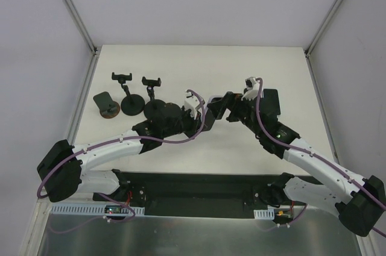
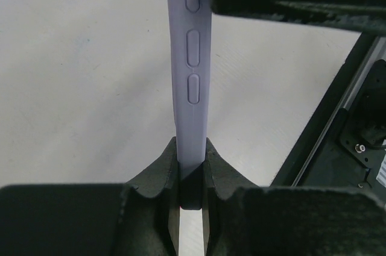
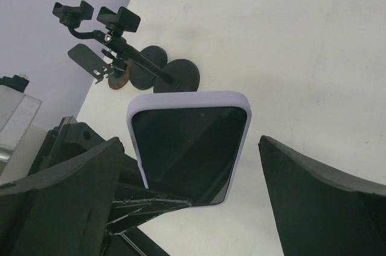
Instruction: Remove the phone from the phone stand
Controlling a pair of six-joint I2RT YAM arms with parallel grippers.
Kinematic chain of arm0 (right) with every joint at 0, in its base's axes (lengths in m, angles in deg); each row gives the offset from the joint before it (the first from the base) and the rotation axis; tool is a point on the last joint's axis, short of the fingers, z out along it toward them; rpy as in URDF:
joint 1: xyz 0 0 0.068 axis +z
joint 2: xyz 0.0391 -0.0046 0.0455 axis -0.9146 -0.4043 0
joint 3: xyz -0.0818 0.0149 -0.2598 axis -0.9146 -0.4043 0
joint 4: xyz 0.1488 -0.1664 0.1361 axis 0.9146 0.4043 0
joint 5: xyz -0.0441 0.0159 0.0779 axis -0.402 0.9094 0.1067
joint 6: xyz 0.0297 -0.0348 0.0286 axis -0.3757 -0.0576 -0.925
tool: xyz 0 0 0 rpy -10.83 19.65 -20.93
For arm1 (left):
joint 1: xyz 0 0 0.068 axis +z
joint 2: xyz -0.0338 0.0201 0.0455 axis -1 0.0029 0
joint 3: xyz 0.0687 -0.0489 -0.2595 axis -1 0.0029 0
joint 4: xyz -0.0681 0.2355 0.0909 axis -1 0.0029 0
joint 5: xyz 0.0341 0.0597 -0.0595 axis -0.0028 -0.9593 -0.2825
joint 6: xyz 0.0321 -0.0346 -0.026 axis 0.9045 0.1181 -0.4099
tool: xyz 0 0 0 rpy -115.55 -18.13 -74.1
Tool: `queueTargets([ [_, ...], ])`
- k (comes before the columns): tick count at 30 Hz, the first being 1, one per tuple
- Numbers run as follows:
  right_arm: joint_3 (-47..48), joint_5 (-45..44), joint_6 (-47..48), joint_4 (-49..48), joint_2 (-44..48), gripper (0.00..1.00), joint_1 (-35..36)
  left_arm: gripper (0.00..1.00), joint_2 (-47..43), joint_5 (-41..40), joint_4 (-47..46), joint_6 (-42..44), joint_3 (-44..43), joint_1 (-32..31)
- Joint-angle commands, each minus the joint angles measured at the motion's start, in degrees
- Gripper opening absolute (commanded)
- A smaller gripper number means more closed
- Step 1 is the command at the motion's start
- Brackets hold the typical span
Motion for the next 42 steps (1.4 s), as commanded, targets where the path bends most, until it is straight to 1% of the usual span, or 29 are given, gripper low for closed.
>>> queueTargets([
  [1,0.9,-3.0,0.8,-4.1,-1.6,0.96,0.9,0.00,-2.2,3.8,-7.2,-2.9,-2.1,0.8],
  [11,2.1,-1.4,0.0,-4.8,-5.1,0.96,3.4,0.00,-2.5,3.6,-6.8,-3.1,-2.1,1.1],
  [14,2.2,-1.6,-0.1,-4.3,-5.5,0.99,3.9,0.00,-2.4,3.3,-6.2,-3.0,-2.3,1.1],
  [17,2.7,-2.8,0.5,-2.4,-5.9,0.88,4.1,0.00,-2.4,3.1,-5.8,-2.8,-2.5,1.1],
  [18,3.1,-2.9,0.7,-1.5,-6.1,0.81,4.1,0.00,-2.4,3.2,-5.8,-2.8,-2.6,1.1],
  [20,3.3,-3.1,1.0,-0.8,-6.4,0.72,4.1,0.00,-2.4,3.2,-5.8,-2.8,-2.6,1.1],
  [21,3.5,-3.2,1.0,-0.2,-6.4,0.62,4.1,0.00,-2.4,3.1,-5.7,-2.7,-2.6,1.1],
  [22,3.6,-3.2,1.2,-0.1,-6.4,0.57,4.1,0.00,-2.4,3.1,-5.6,-2.6,-2.6,1.2],
  [23,3.8,-3.7,2.0,0.2,-6.2,0.51,4.1,0.06,-2.4,2.9,-5.5,-2.5,-2.6,1.2],
  [24,4.4,-4.0,2.4,1.3,-6.2,0.41,4.1,0.09,-2.4,2.5,-5.3,-2.5,-2.7,1.2],
  [26,5.3,-5.2,4.8,2.9,-6.0,0.33,4.1,0.19,-2.6,2.1,-5.0,-2.2,-2.8,1.2],
  [27,6.0,-5.5,5.8,4.8,-6.0,0.28,4.0,0.32,-2.6,1.5,-4.8,-2.0,-2.8,1.2],
  [29,8.2,-6.2,9.0,6.5,-6.5,0.26,3.3,0.44,-3.3,0.5,-4.3,-1.1,-2.8,1.3],
  [30,9.1,-6.2,10.2,10.4,-6.8,0.25,2.7,0.52,-3.8,-0.3,-4.1,-0.7,-2.9,1.5],
  [32,12.1,-5.0,11.7,13.7,-8.7,0.25,0.5,0.60,-5.0,-2.8,-2.9,0.8,-3.0,1.7],
  [33,13.4,-4.4,13.1,17.6,-9.6,0.25,-0.7,0.63,-5.5,-4.0,-2.3,1.5,-3.3,1.8],
  [34,14.7,-3.7,13.7,19.6,-10.7,0.25,-3.0,0.70,-6.6,-6.1,-1.3,2.8,-3.4,2.0],
  [37,19.4,-2.8,17.5,25.9,-15.4,0.25,-6.8,0.77,-9.0,-11.1,-0.5,5.3,-3.4,2.8],
  [40,25.1,-2.9,20.1,32.1,-21.6,0.25,-10.0,0.80,-11.0,-13.4,0.1,7.4,-3.3,4.3],
  [42,29.5,-3.1,22.3,35.9,-26.6,0.25,-11.3,0.84,-12.3,-15.2,0.3,8.3,-3.1,5.3],
])
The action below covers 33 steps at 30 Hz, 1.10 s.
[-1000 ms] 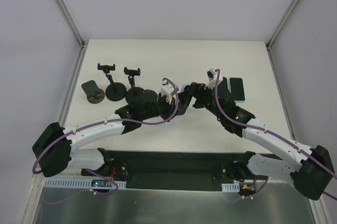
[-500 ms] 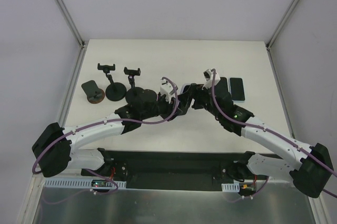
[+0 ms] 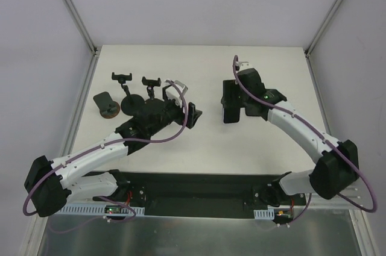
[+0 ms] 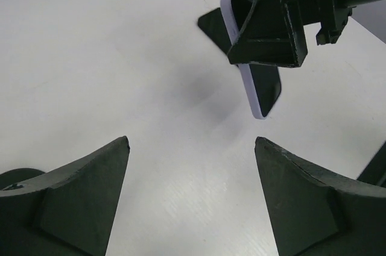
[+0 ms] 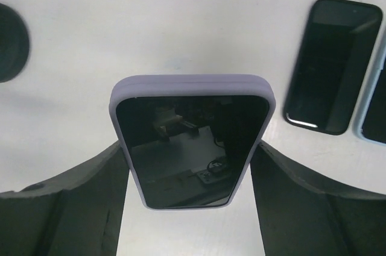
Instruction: Remove the phone from the phone stand
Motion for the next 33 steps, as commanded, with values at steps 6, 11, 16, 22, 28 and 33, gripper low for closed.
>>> queueTargets([
  [6,17.7,-0.5,9.0,13.0,-17.1,0.27,-6.1,0.95,-6.8,-10.2,-0.5,4.9,-1.6,7.0],
  [11,24.2,0.5,9.6,15.9,-27.0,0.28,-7.8,0.98,-9.6,-11.4,-1.7,5.0,-0.5,10.7],
  [16,29.2,3.1,8.5,16.8,-34.0,0.28,-9.7,0.98,-10.7,-12.7,-1.9,6.0,-0.4,12.4],
  [22,33.6,4.3,7.3,17.5,-41.2,0.28,-10.8,0.97,-11.5,-12.2,-2.4,6.0,0.0,13.2],
  [28,35.7,3.5,7.1,17.9,-45.0,0.30,-11.5,0.97,-11.6,-11.5,-2.4,6.0,0.0,13.4],
  [33,37.3,2.9,7.5,18.4,-46.9,0.31,-11.8,0.96,-11.8,-11.2,-2.4,6.0,0.1,13.5],
])
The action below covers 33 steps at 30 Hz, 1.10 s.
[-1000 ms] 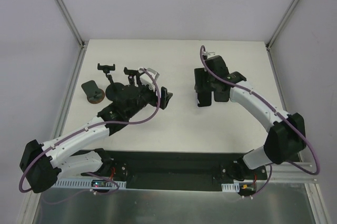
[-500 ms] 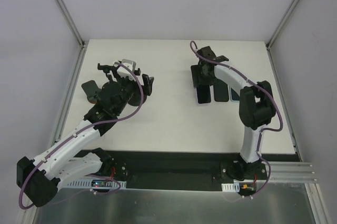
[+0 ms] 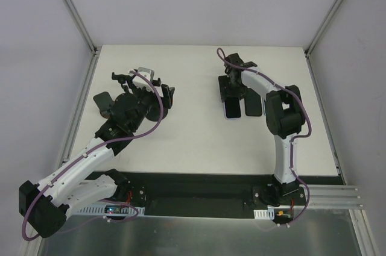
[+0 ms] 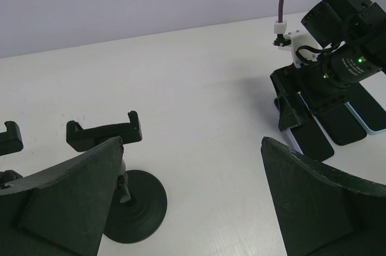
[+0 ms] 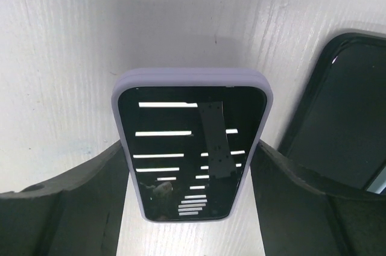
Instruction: Remove the phone from the phone stand
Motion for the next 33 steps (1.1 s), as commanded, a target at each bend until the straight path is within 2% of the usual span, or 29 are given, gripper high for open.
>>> queueTargets([
  [1,3.4,-1.0,-0.1,0.8,-1.4,0.31,-0.6,0.96,-1.3,0.4,-2.9,0.7,0.1,0.4],
  [20,8.0,-1.6,-1.1,0.8,-5.5,0.33,-2.4,0.95,-1.5,0.7,-3.0,0.7,0.1,0.7],
  [26,8.2,-1.6,-2.3,0.8,-6.0,0.38,-2.6,0.94,-1.2,1.1,-2.9,0.4,0.1,0.9],
  [33,9.0,-1.6,-2.9,0.5,-6.9,0.38,-2.7,0.95,-1.3,1.3,-3.0,0.4,0.1,0.9],
])
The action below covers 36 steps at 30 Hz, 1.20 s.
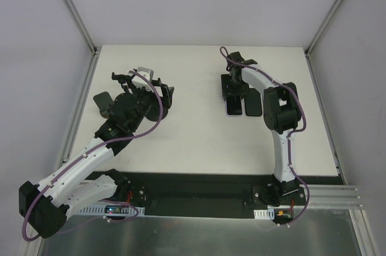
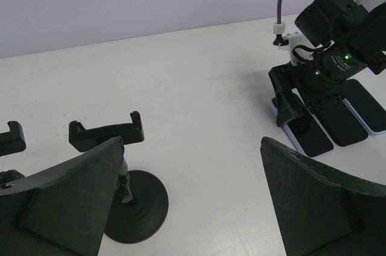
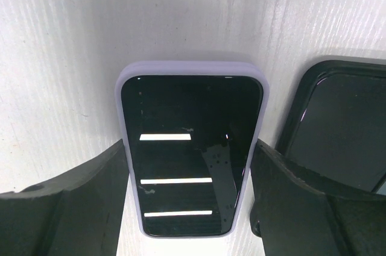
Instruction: Remove the phone from the phone stand
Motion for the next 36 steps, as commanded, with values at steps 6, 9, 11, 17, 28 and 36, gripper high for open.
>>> queueTargets([
  [6,3.4,-0.9,-1.1,-2.4,-1.4,0.39,-0.7,0.95,-1.1,0.7,-2.9,0.4,0.1,0.7],
  [9,3.6,-0.8,-1.3,-2.8,-1.5,0.39,-0.7,0.94,-1.3,0.7,-2.9,0.5,0.1,0.8],
  [11,3.8,-0.9,-1.6,-3.0,-1.7,0.39,-0.8,0.94,-1.3,0.7,-2.9,0.5,0.1,1.0],
  [17,4.0,-1.1,-1.8,-3.0,-2.1,0.40,-1.0,0.94,-1.5,0.8,-2.8,0.5,0.1,1.2],
  [28,1.2,1.1,-1.8,-5.9,2.6,0.64,-1.0,0.95,-3.1,-1.0,-3.1,1.3,0.1,2.5],
  [36,-0.4,1.1,-1.6,-6.1,10.2,0.84,-1.0,0.95,-5.6,-2.9,-4.4,1.9,1.0,4.7],
])
